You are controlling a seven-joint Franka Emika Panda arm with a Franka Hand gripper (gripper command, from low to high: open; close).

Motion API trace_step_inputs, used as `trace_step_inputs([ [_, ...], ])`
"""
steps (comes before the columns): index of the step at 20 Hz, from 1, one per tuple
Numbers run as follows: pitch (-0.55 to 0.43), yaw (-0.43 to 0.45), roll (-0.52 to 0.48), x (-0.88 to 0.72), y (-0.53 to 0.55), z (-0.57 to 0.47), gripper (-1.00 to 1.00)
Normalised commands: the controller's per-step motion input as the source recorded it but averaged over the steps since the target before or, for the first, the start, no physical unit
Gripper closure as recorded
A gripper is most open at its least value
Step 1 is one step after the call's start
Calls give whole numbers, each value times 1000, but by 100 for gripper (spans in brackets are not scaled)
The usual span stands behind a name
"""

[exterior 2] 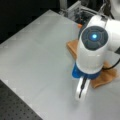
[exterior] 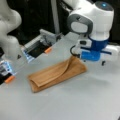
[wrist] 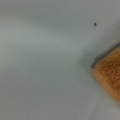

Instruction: Folding a towel twice

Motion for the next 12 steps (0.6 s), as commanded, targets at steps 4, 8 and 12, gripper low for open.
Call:
trace_step_inputs([
  [4, -50, -5, -85, -18, 17, -129, -100],
  [8, -86, 32, -58, -86, 20, -145, -100],
  [12, -56, 36, -34, -178, -1, -149, -100],
])
